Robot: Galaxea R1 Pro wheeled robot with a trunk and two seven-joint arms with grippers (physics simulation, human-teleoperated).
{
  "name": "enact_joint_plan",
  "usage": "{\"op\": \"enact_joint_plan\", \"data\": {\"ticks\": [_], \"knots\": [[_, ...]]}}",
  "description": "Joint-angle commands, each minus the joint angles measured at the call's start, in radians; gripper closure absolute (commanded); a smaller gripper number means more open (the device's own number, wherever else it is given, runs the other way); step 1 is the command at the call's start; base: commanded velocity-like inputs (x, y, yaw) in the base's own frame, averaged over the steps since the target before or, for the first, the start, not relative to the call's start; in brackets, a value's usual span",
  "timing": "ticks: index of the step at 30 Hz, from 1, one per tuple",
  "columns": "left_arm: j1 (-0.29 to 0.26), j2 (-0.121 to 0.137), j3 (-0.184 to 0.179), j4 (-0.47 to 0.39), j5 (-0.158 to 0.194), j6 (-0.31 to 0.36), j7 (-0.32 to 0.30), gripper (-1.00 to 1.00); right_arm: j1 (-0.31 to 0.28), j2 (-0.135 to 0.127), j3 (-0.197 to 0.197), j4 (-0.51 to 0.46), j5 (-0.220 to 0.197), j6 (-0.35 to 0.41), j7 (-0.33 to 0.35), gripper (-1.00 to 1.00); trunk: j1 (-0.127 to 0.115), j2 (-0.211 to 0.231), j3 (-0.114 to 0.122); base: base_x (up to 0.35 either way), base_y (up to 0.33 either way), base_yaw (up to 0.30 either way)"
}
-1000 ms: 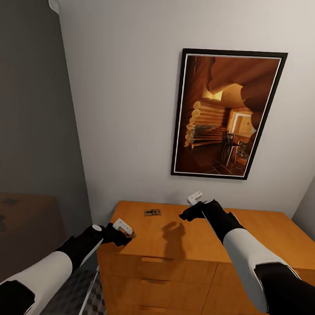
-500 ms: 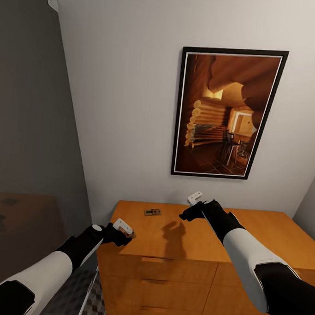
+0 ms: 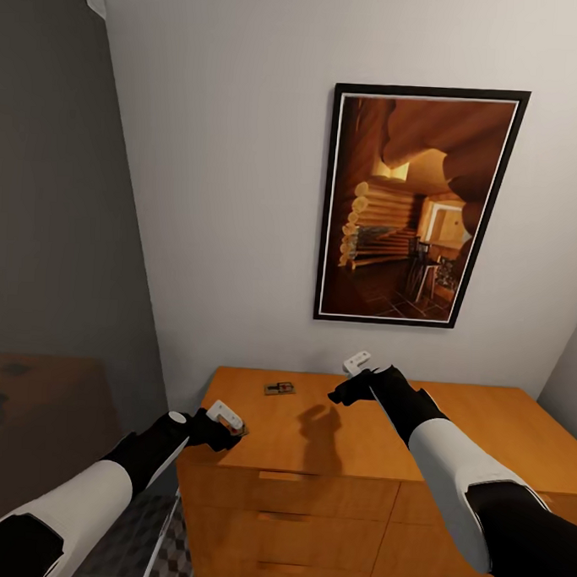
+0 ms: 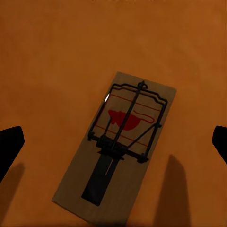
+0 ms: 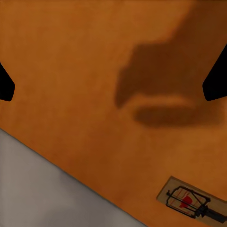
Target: Take the four mousetraps from the cabinet in the bathroom and place them on the bathroom floor. Make sure all four end up on the same floor surface, and ensure that at least two of them are either under or directly next to the same bathroom sink.
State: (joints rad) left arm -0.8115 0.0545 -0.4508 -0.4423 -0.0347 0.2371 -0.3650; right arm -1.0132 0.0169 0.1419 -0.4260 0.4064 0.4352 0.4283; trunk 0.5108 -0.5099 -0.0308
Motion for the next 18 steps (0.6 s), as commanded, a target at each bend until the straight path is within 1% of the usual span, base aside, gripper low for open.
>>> {"op": "enact_joint_plan", "data": {"ticks": [1, 4, 18], "knots": [[0.000, 0.000, -0.002, -0.003, -0.004, 0.005, -0.003, -1.00, -0.001, 0.000, 0.001, -0.002, 0.011, 0.004, 0.007, -1.00, 0.001, -0.002, -0.002, 0.000, 0.000, 0.000], [0.000, 0.000, -0.002, -0.003, -0.004, 0.005, -0.003, -1.00, -0.001, 0.000, 0.001, -0.002, 0.011, 0.004, 0.007, -1.00, 0.001, -0.002, -0.002, 0.000, 0.000, 0.000], [0.000, -0.001, -0.002, -0.003, -0.004, 0.007, -0.003, -1.00, -0.001, 0.000, 0.001, -0.002, 0.011, 0.004, 0.008, -1.00, 0.054, -0.100, -0.046, 0.000, 0.000, 0.000]]}}
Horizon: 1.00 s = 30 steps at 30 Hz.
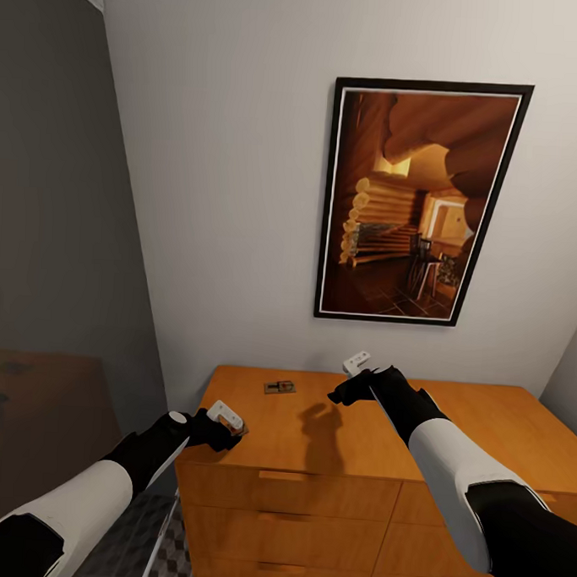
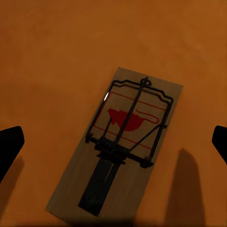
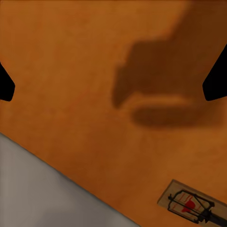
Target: Take the four mousetraps from the cabinet in the bathroom and place them on the bathroom floor. Make sure all four end up on the same floor surface, and ensure that at least two of them are either under or directly next to the same bathroom sink.
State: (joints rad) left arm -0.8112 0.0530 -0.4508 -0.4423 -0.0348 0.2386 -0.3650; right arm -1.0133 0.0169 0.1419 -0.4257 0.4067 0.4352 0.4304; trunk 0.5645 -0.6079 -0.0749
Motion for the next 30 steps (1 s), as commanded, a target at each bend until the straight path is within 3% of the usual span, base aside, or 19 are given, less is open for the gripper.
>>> {"op": "enact_joint_plan", "data": {"ticks": [1, 6, 30], "knots": [[-0.001, 0.001, -0.002, -0.003, -0.004, 0.005, -0.003, -1.00, -0.001, 0.000, 0.001, -0.001, 0.011, 0.004, 0.006, -1.00, 0.004, -0.009, -0.005, 0.000, 0.000, 0.000], [0.000, 0.001, -0.002, -0.003, -0.004, 0.005, -0.003, -1.00, -0.001, 0.000, 0.001, 0.003, 0.011, 0.004, 0.005, -1.00, 0.024, -0.044, -0.021, 0.000, 0.000, 0.000], [-0.001, 0.001, -0.002, -0.003, -0.004, 0.005, -0.003, -1.00, -0.001, 0.000, 0.001, 0.013, 0.011, 0.004, 0.005, -1.00, 0.024, -0.044, -0.021, 0.000, 0.000, 0.000]]}}
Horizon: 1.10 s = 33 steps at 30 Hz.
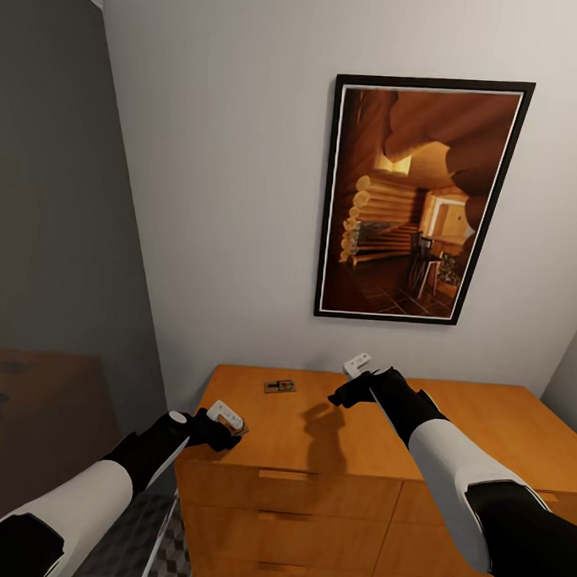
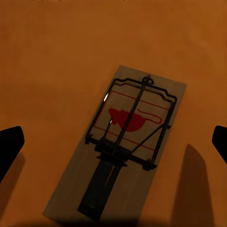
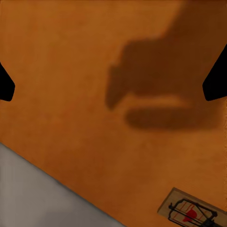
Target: Take the four mousetraps from the cabinet in the bathroom and place them on the bathroom floor. Make sure all four end up on the same floor surface, and ensure that at least two of them are either under or directly next to the same bathroom sink.
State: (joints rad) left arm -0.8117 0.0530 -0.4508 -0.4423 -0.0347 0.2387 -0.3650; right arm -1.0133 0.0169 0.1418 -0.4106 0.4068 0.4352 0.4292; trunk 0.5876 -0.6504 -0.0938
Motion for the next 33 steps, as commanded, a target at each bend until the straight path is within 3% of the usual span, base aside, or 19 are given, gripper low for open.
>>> {"op": "enact_joint_plan", "data": {"ticks": [1, 33], "knots": [[-0.001, 0.001, -0.002, -0.003, -0.004, 0.005, -0.003, -1.00, -0.001, 0.000, 0.001, -0.002, 0.011, 0.004, 0.007, -1.00, 0.000, -0.002, -0.002, 0.000, 0.000, 0.000], [0.000, 0.001, -0.002, -0.003, -0.004, 0.005, -0.003, -1.00, -0.001, 0.000, 0.001, 0.000, 0.010, 0.004, 0.001, -1.00, 0.000, -0.002, -0.002, 0.000, 0.000, 0.000]]}}
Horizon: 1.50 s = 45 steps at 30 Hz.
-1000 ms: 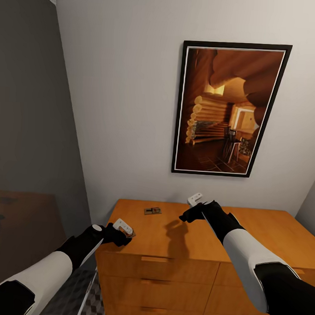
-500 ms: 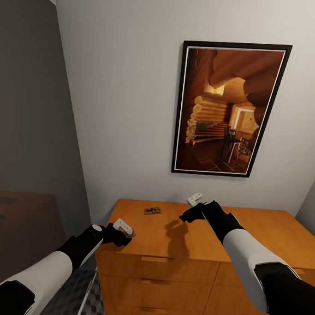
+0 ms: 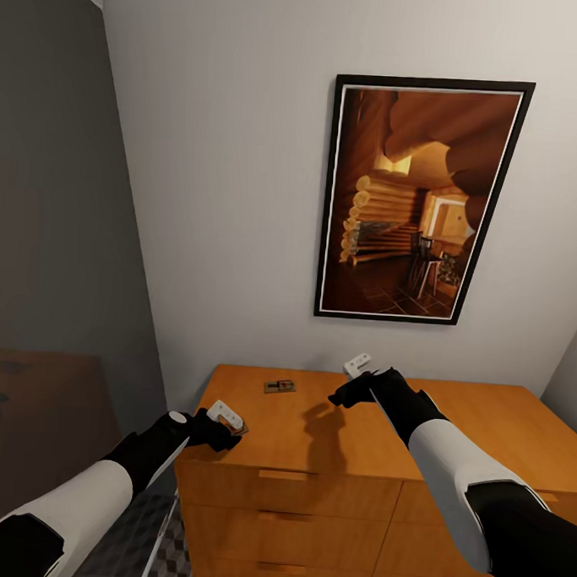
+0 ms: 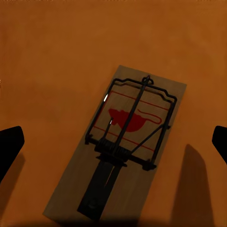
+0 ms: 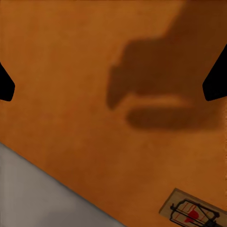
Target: Take the four mousetraps from the cabinet in the bathroom and place them on the bathroom floor. Make sure all four end up on the same floor surface, and ensure that at least two of them are either under or directly next to the same bathroom sink.
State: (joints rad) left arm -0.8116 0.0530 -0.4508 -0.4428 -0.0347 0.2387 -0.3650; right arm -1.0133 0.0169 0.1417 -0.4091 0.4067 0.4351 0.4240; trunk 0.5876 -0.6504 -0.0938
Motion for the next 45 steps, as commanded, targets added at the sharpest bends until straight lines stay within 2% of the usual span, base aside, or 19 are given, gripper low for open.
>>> {"op": "enact_joint_plan", "data": {"ticks": [1, 17, 25, 45], "knots": [[0.000, 0.001, -0.002, -0.003, -0.004, 0.005, -0.003, -1.00, -0.001, 0.000, 0.001, -0.002, 0.011, 0.004, 0.007, -1.00, 0.000, -0.002, -0.002, 0.000, 0.000, 0.000], [0.000, -0.002, -0.002, -0.005, -0.003, 0.005, -0.003, -1.00, -0.001, 0.000, 0.001, -0.002, 0.010, 0.002, 0.016, -1.00, 0.000, -0.002, -0.002, 0.000, 0.000, 0.000], [-0.001, -0.005, -0.002, -0.005, -0.004, 0.005, -0.003, -1.00, -0.001, 0.000, 0.001, -0.002, 0.011, 0.002, 0.016, -1.00, 0.031, -0.058, -0.027, 0.000, 0.000, 0.000], [0.000, -0.008, -0.003, -0.004, -0.003, 0.008, -0.004, -1.00, -0.001, 0.000, 0.001, -0.002, 0.011, 0.002, 0.016, -1.00, 0.031, -0.058, -0.027, 0.000, 0.000, 0.000]]}}
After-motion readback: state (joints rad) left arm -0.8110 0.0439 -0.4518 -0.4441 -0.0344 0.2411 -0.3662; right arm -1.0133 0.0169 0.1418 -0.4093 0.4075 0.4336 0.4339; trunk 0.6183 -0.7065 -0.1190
